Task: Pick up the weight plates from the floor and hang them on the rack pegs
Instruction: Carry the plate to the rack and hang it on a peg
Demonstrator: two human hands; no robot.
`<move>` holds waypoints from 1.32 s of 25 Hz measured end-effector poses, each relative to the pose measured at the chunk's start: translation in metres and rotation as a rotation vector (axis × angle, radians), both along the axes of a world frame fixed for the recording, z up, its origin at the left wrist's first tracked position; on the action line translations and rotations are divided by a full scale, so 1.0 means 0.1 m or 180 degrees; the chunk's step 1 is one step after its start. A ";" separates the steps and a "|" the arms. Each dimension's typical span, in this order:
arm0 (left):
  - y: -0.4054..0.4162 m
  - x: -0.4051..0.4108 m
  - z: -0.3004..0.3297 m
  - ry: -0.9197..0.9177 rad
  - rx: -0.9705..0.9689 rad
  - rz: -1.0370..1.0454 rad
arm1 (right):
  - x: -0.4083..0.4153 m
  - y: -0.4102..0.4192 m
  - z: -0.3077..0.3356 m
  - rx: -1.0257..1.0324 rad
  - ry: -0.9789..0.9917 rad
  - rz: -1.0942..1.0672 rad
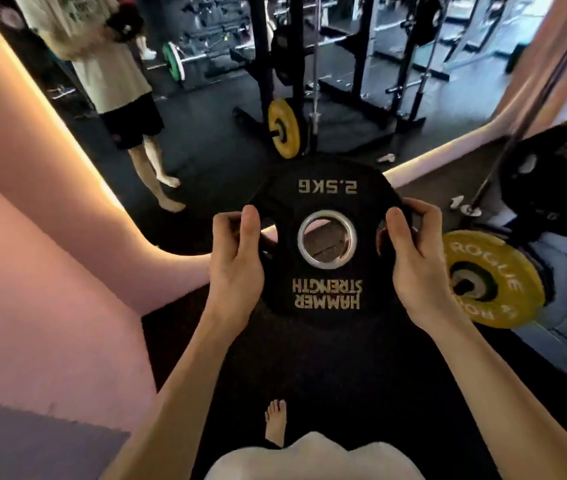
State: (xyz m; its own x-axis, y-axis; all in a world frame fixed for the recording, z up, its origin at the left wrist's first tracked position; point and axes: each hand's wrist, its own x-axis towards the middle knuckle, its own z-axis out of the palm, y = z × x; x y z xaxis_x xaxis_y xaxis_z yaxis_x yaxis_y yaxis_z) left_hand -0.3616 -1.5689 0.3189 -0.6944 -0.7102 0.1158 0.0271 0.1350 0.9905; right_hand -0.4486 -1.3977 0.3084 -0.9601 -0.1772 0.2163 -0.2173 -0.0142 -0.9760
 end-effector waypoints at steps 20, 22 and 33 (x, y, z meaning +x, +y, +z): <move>1.05 -3.38 1.41 0.1048 -0.0030 -0.2920 | -1.64 1.07 1.43 -0.0042 0.1129 -0.2860; 1.31 -3.70 1.71 0.1266 0.0013 -0.2928 | -1.96 1.31 1.74 0.0030 0.1335 -0.2896; 2.38 -5.18 3.19 0.2307 0.0200 -0.3013 | -3.39 2.38 3.23 0.0194 0.2295 -0.2982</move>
State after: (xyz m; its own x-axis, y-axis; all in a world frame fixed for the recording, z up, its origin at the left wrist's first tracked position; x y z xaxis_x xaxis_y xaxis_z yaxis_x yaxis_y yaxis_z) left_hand -0.8791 -1.3310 0.6383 -0.7325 0.0300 0.6801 0.6452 -0.2881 0.7076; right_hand -0.7877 -1.1599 0.6309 -0.3808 0.5018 0.7767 -0.6189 0.4857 -0.6173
